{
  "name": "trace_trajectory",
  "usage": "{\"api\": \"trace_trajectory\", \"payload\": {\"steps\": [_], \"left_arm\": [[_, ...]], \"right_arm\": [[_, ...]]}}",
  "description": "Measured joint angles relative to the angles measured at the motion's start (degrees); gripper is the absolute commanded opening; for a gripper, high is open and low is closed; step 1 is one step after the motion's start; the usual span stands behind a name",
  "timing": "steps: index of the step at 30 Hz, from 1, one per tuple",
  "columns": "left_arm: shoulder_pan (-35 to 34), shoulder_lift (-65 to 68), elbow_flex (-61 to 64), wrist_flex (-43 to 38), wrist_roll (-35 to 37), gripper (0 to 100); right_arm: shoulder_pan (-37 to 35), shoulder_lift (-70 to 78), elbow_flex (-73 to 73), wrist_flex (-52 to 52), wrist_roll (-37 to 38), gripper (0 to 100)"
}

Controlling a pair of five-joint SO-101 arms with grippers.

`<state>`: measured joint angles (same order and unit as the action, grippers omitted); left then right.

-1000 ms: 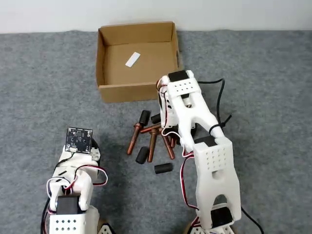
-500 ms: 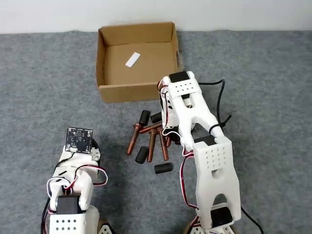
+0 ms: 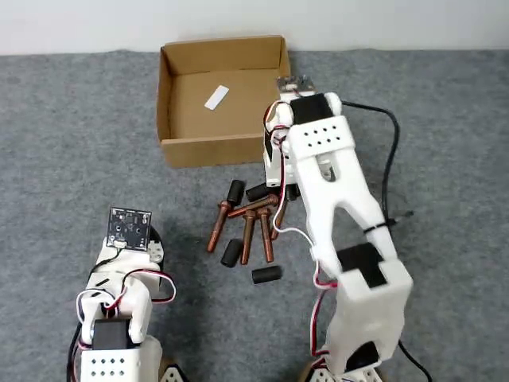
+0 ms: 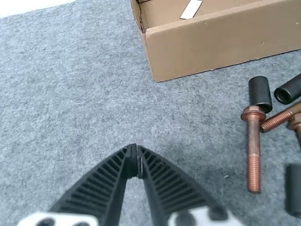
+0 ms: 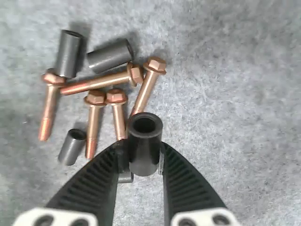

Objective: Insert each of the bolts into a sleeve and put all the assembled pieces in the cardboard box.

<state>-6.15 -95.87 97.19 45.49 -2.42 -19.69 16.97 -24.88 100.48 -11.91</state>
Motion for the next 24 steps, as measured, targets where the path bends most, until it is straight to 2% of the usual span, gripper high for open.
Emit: {"api": "trace_trajectory", "payload": {"steps": [7, 16, 24], "left_arm": [[0.0, 0.0, 0.0, 0.0, 0.0, 1], [0.0, 0.0, 0.0, 0.0, 0.0, 1], [-0.1, 0.0, 0.0, 2.8, 0.0, 1]], "right_arm": [[0.4, -14.2, 6.7, 0.0, 0.1, 0.8], [7.7, -29.5, 17.9, 0.0, 0.3, 0.8], [7.9, -44.6, 29.5, 0.1, 0.4, 0.8]]}}
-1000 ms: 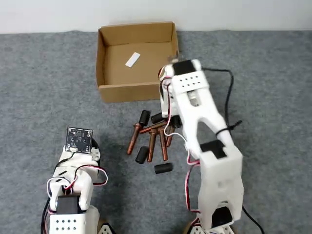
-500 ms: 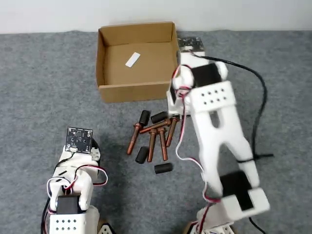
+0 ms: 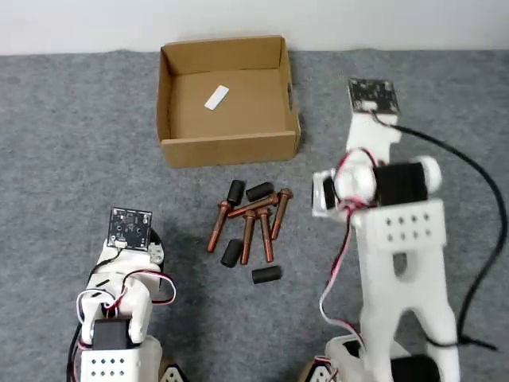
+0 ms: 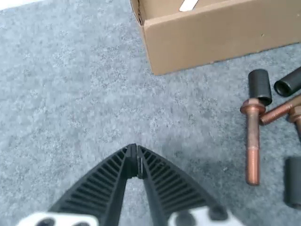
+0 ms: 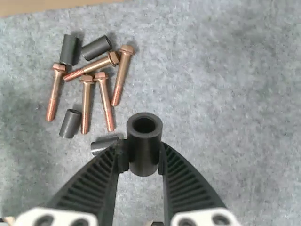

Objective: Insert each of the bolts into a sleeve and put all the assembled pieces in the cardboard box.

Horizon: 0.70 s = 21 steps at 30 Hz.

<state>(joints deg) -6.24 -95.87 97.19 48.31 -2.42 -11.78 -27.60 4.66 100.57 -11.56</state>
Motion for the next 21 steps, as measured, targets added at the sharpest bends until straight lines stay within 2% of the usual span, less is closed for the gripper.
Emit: {"api": "trace_trajectory", "payload": {"steps": [2, 8, 14, 17, 21], "left_arm": [[1.0, 0.0, 0.0, 1.7, -0.4, 1], [2.1, 0.0, -2.8, 6.7, -9.6, 1], [0.6, 0.9, -12.8, 8.9, -9.5, 1], [0.6, 6.2, -19.9, 12.6, -9.2, 1], [1.0, 19.4, -32.1, 17.4, -9.0, 1]], "right_arm": [[0.0, -3.0, 3.1, 0.0, 0.0, 0.8], [0.2, -10.1, 9.9, 0.0, 0.0, 0.8], [7.5, -16.2, 13.2, 0.0, 0.0, 0.8], [10.7, -20.4, 14.9, 0.0, 0.0, 0.8], [11.9, -25.9, 18.8, 0.0, 0.0, 0.8]]}}
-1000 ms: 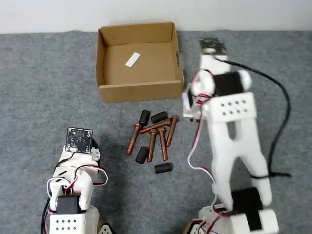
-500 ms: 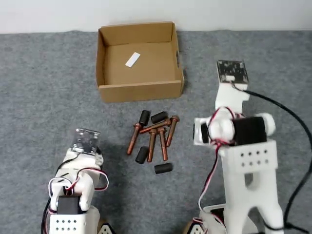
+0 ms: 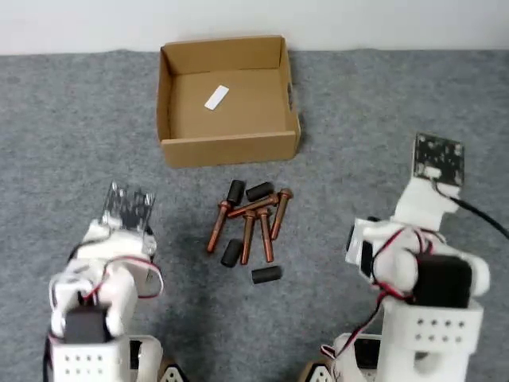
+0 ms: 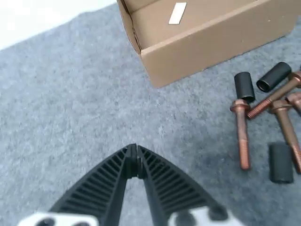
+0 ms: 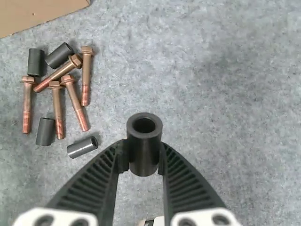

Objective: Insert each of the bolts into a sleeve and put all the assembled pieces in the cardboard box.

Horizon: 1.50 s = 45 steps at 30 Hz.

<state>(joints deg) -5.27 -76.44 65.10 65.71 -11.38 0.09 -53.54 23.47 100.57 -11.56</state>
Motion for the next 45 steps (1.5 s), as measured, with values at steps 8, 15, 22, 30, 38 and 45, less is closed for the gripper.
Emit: {"api": "trace_trajectory", "payload": {"steps": [8, 15, 22, 30, 38, 45], "left_arm": [[11.0, 33.4, -28.7, 15.9, 2.8, 1], [17.8, 57.9, -45.9, 20.7, 3.6, 1], [18.1, 78.5, -57.3, 21.5, 3.7, 12], [18.1, 92.7, -66.5, 23.2, 3.9, 17], [18.1, 103.7, -75.1, 23.2, 4.1, 17], [17.9, 111.6, -81.1, 22.5, 4.2, 17]], "right_arm": [[0.3, -6.7, 6.1, 0.0, 0.0, 0.8], [0.2, -9.6, 6.6, 0.0, -3.3, 0.8], [0.2, -9.9, 6.6, 0.0, -4.0, 0.8], [0.2, -10.0, 6.6, 0.0, -4.0, 0.8], [0.2, -10.0, 6.6, 0.0, -4.0, 0.8], [0.2, -10.0, 6.6, 0.0, -4.0, 0.8]]}}
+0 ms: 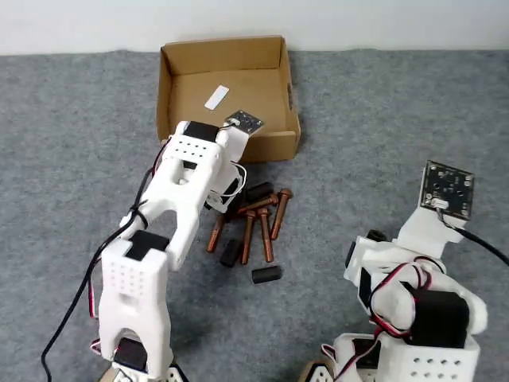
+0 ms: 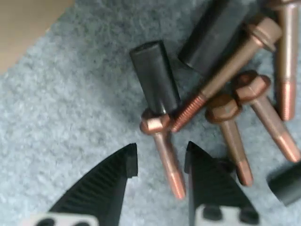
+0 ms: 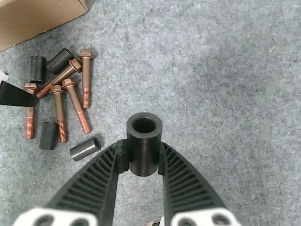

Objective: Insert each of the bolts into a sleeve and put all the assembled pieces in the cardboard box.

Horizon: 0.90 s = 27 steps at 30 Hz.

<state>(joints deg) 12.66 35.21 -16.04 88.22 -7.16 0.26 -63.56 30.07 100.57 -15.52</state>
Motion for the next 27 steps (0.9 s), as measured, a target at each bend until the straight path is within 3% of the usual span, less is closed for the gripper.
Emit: {"api": "trace_trajectory", "payload": {"steps": [9, 17, 21, 27], "left_arm": [[-3.6, 5.6, -4.0, -0.2, -0.2, 9], [-3.6, 7.3, -4.3, -0.3, 0.0, 8], [-3.6, 7.3, -4.3, -0.3, 0.0, 0], [-3.4, 7.4, -5.7, 1.5, 0.2, 1]], "right_arm": [[0.0, 0.0, 0.0, 0.0, 0.0, 0.8], [0.0, 0.0, 0.0, 0.0, 0.0, 0.8], [0.0, 0.0, 0.0, 0.0, 0.0, 0.8], [0.0, 0.0, 0.0, -1.0, 0.0, 0.8]]}}
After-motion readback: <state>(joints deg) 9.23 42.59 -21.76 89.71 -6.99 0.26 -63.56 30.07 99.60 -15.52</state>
